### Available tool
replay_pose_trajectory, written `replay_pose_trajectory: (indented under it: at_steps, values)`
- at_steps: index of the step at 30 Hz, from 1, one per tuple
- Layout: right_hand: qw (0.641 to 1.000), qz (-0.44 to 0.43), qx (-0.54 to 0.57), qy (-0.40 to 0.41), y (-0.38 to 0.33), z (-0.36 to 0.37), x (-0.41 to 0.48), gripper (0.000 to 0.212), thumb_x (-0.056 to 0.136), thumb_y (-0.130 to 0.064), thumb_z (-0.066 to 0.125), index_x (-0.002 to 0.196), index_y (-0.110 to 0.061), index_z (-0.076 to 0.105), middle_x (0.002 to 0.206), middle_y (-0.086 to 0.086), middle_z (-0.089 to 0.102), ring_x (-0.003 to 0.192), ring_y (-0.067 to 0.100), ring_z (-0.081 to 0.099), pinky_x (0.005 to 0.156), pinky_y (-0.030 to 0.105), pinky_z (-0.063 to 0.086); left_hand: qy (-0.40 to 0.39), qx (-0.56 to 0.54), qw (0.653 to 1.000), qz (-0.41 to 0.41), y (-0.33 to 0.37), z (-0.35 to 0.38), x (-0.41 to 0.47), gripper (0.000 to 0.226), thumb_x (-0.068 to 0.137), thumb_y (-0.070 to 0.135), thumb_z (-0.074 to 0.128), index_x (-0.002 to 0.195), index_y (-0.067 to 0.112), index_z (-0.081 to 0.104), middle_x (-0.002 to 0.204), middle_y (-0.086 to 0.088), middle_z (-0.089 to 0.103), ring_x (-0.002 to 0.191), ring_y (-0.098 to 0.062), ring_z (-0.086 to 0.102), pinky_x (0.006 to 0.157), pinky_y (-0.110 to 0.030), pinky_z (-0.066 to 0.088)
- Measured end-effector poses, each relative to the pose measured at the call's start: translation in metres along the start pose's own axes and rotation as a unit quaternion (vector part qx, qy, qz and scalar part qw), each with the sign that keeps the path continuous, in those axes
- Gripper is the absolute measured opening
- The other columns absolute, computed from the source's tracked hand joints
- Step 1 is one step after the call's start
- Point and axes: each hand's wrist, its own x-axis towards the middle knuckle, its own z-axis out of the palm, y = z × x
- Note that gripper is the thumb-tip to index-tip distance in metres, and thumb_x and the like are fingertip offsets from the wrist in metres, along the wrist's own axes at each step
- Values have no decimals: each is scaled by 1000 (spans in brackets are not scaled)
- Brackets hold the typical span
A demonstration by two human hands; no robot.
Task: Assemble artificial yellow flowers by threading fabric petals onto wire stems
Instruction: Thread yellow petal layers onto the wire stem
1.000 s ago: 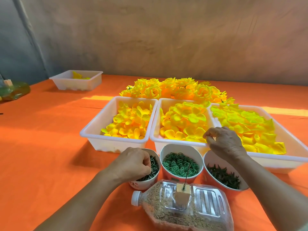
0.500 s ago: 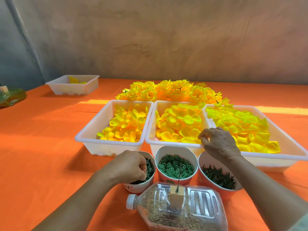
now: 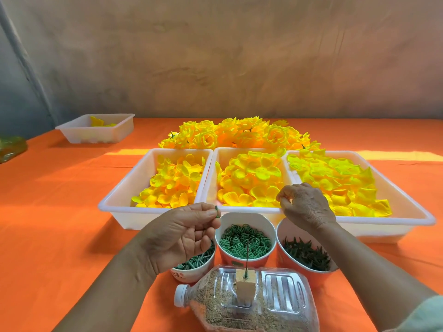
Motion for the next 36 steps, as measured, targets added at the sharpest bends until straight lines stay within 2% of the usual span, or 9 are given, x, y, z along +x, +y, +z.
replay_pose_trajectory:
  at_steps: [4,9,14,16,22,26,30,33,36]
  values:
    - [1000,6,4,-1,-1,-2,-1,24,92,-27,49,95,-28,73,104,-1,72,102,23,53,83,35,41,-16,-18,1000,9,-5,12,-4,10,75,12,67,73,13,77,70,-6,67,54,-9,61,47,-18,52]
    - [1000,12,6,-4,-3,-3,-2,25,92,-25,48,96,-27,73,105,0,71,104,25,52,83,36,40,-26,17,998,48,-15,30,-10,8,64,15,72,71,13,77,70,-5,68,55,-9,62,49,-18,51]
    - [1000,17,5,-1,-3,-3,-2,26,92,-26,48,98,-26,73,106,3,71,104,26,52,82,35,40,-61,81,992,75,-26,36,-13,4,73,10,78,71,13,77,75,-3,69,56,-6,61,52,-17,51]
    - [1000,14,0,3,-3,-2,-2,26,92,-26,47,98,-25,73,105,3,71,102,27,52,79,35,38,-72,90,990,84,-27,36,-16,3,72,16,75,72,14,77,77,-3,70,55,-6,59,51,-16,49]
    - [1000,10,-4,9,-2,-1,-2,26,91,-25,47,96,-24,73,104,4,72,101,27,53,78,35,38,-82,74,989,95,-22,38,-22,11,76,16,67,73,19,77,82,-7,74,53,-9,65,46,-18,50]
    - [1000,4,-11,14,-2,0,-2,25,92,-25,48,95,-24,73,103,4,72,99,27,52,76,34,35,-96,86,987,101,-19,41,-24,9,71,11,80,75,19,78,84,-8,75,60,-12,70,50,-21,55]
    - [1000,4,-9,18,-2,0,-2,25,92,-25,48,95,-23,72,102,5,72,99,27,52,73,33,32,-110,75,986,106,-18,41,-26,16,65,16,88,77,15,77,84,-11,74,66,-15,72,56,-23,58]
    - [1000,4,-9,19,-2,1,-2,25,92,-25,47,95,-23,72,101,4,72,99,27,52,74,33,31,-98,86,985,112,-19,43,-26,8,74,8,73,74,15,77,81,-11,74,65,-14,71,55,-22,57]
    - [1000,5,-9,17,-1,2,-2,25,93,-26,47,95,-24,71,102,3,71,98,26,51,75,33,31,-85,92,985,120,-20,45,-26,15,75,9,64,71,16,76,79,-11,73,63,-14,71,54,-22,57]
